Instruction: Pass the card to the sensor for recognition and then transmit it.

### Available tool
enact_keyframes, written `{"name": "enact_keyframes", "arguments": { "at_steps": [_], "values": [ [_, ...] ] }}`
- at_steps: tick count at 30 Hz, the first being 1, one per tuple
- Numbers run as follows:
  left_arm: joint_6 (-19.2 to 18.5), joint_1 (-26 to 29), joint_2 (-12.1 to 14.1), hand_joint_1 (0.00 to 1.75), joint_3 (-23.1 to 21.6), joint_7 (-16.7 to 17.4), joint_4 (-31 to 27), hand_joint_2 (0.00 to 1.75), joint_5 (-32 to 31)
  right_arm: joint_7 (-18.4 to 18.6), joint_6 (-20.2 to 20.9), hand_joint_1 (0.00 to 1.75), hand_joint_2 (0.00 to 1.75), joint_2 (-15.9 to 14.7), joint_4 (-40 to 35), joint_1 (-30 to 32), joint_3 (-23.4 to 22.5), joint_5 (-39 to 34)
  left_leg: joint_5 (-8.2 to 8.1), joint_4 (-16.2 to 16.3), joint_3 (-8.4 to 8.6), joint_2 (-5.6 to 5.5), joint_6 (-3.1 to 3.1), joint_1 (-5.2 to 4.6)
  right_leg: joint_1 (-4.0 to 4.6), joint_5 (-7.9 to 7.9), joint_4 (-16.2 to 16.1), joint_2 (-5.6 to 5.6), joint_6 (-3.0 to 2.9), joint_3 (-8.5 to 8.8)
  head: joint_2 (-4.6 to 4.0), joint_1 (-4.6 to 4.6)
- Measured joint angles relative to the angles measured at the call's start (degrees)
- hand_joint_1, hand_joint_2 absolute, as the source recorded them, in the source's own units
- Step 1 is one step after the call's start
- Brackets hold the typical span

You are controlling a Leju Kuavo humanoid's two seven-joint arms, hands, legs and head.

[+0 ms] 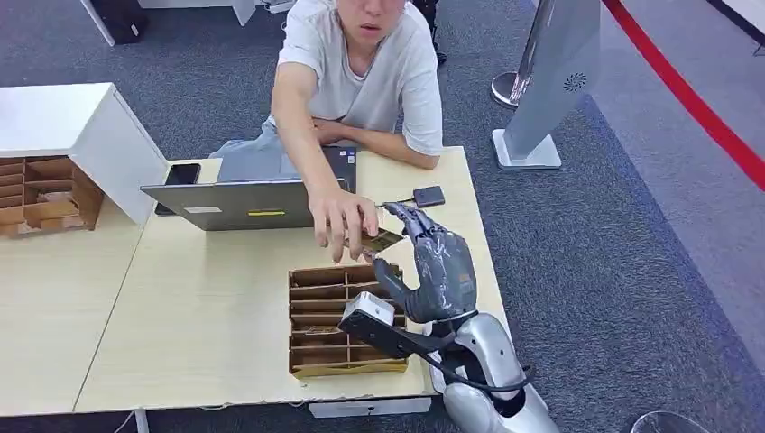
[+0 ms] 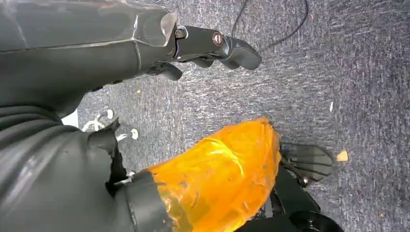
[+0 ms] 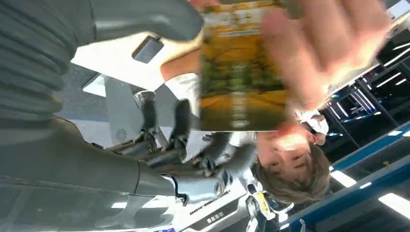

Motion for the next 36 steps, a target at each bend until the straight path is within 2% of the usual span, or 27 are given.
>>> {"name": "enact_keyframes", "arguments": {
  "at_steps": [13,14,23,29,36],
  "values": [
    [0.0,0.0,0.2,0.00,0.0,0.0,0.0,0.00,0.0,0.0,0.0,0.00,1.75,0.0,0.1,-0.1,0.4,0.0,0.00,0.0,0.00,0.00,0.00,0.00,0.00,0.00,0.0,0.00,0.00,0.00,0.00,-0.02],
    [0.0,0.0,0.2,0.00,0.0,0.0,0.0,0.00,0.0,0.0,0.0,0.00,0.00,0.0,0.1,-0.1,0.5,0.0,0.00,0.0,0.00,0.00,0.00,0.00,0.00,0.00,0.0,0.00,0.00,0.00,0.00,0.00],
    [0.0,0.0,0.2,0.00,0.0,0.0,0.0,0.00,0.6,-0.4,-0.5,0.00,0.00,0.0,-0.5,0.5,0.7,-0.5,0.00,0.0,0.00,0.00,0.00,0.00,0.00,0.00,0.0,0.00,0.00,-0.01,0.00,0.00],
    [0.0,0.2,0.2,0.00,0.0,0.0,0.0,0.00,1.3,-1.7,-1.9,0.00,0.00,0.0,-3.1,3.2,0.9,-1.1,0.00,0.0,0.00,0.00,0.00,0.00,0.00,-0.01,0.0,0.00,0.00,-0.02,0.00,0.00],
    [-0.4,0.6,0.0,0.00,0.0,0.0,0.0,0.00,2.0,-4.7,-4.4,0.00,0.00,-0.6,-6.6,6.2,1.0,-3.9,0.00,0.0,0.00,0.01,0.00,0.00,0.00,-0.01,0.0,0.01,0.00,-0.02,0.00,0.00]
  ]
}}
